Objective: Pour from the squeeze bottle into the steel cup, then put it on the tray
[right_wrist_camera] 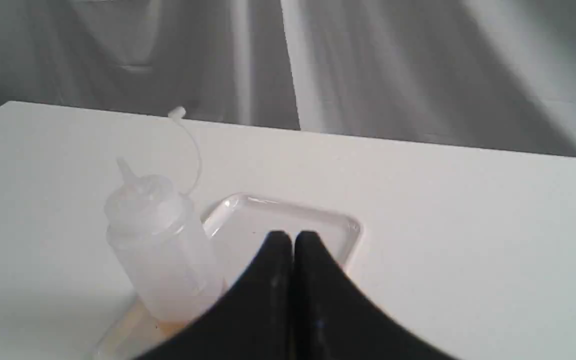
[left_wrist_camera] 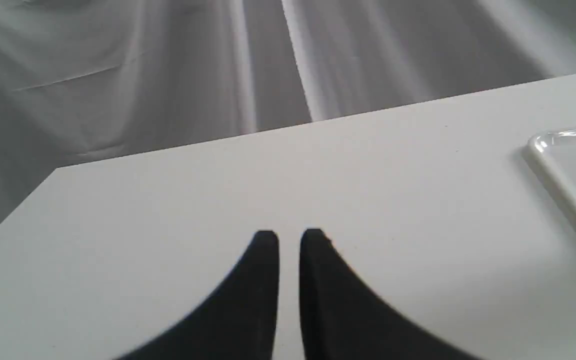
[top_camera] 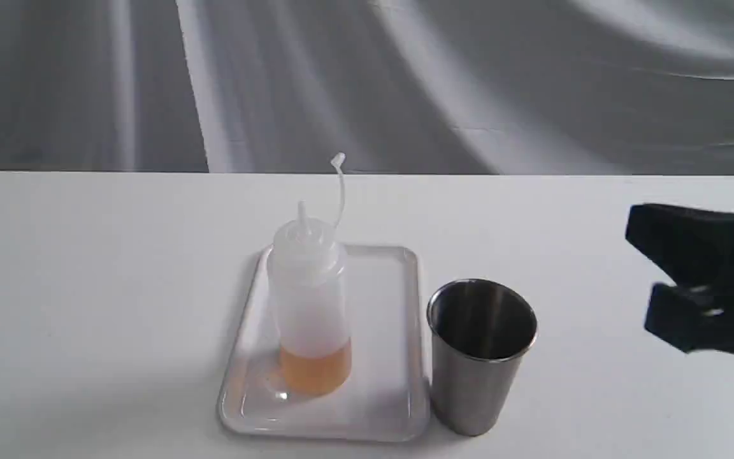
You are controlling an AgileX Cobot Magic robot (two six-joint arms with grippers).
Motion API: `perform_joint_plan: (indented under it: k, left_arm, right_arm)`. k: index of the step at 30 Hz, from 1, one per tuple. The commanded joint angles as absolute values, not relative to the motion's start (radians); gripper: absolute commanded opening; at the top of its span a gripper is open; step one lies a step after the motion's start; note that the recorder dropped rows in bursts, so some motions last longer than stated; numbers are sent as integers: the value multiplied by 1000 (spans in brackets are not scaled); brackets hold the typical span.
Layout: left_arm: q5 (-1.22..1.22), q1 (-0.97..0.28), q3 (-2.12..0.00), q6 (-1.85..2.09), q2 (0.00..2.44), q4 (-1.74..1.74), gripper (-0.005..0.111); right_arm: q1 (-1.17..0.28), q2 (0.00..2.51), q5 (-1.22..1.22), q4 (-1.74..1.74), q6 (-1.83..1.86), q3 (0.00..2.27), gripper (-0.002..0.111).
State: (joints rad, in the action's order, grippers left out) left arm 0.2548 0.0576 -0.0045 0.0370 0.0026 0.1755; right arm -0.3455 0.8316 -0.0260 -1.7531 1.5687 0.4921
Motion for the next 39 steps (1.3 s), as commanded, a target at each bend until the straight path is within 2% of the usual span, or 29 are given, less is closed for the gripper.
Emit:
perform_joint_plan:
  k: [1, 13, 29, 39]
  left_arm:
    - [239, 60, 0, 30, 0, 175, 8]
    - [239, 60, 0, 31, 0, 175, 8]
    - [239, 60, 0, 29, 0, 175, 8]
    - [239, 60, 0, 32, 0, 175, 8]
  right_arm:
    - [-274, 764, 74, -1744, 1562, 421, 0]
    - [-28, 477, 199, -1744, 1565, 219, 0]
    - [-20, 457, 170, -1740, 1597, 113, 0]
    - [59, 301, 117, -1215, 1095, 70, 0]
